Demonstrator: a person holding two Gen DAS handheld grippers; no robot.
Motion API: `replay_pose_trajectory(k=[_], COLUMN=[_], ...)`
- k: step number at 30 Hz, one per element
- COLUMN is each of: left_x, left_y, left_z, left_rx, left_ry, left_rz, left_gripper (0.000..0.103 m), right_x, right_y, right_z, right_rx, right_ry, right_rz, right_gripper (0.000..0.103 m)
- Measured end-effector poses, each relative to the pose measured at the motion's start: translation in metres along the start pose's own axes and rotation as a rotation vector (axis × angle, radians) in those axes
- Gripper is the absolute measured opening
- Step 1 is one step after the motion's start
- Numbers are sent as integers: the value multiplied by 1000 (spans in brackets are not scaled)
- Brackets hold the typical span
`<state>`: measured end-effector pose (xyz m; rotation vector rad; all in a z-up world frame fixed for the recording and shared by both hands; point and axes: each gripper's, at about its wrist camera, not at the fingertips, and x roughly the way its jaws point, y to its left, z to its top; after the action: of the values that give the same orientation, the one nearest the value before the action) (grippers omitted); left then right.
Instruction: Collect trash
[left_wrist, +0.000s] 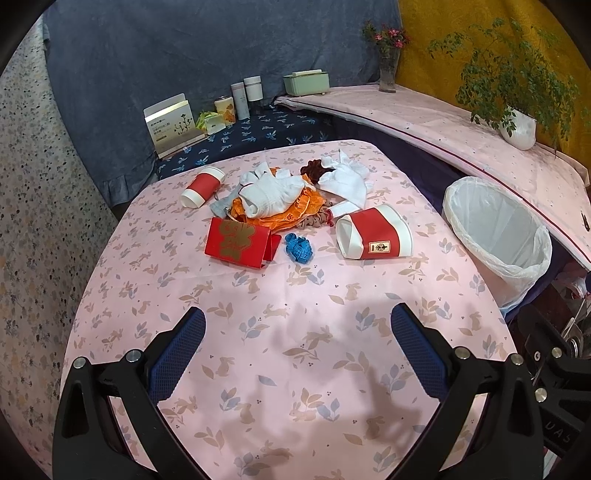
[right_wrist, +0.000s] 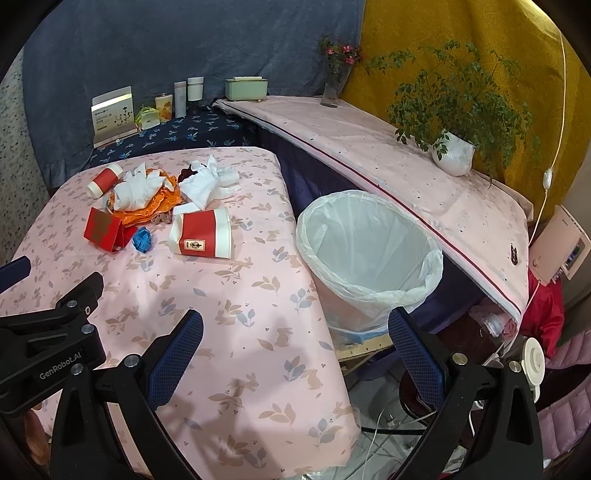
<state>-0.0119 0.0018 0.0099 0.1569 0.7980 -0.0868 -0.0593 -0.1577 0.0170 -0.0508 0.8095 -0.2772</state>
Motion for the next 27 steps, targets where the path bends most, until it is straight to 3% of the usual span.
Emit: replay_pose_trajectory(k=[27], left_x=[3], left_y=[3], left_z=[-4], left_rx=[-17], left_ry=[4], left_rz=[-24], left_gripper=[96], right_x=[-1], right_y=[2], right_z=[1], right_rx=[-1], right_ry=[-7], right_rz=[4], right_gripper=[96])
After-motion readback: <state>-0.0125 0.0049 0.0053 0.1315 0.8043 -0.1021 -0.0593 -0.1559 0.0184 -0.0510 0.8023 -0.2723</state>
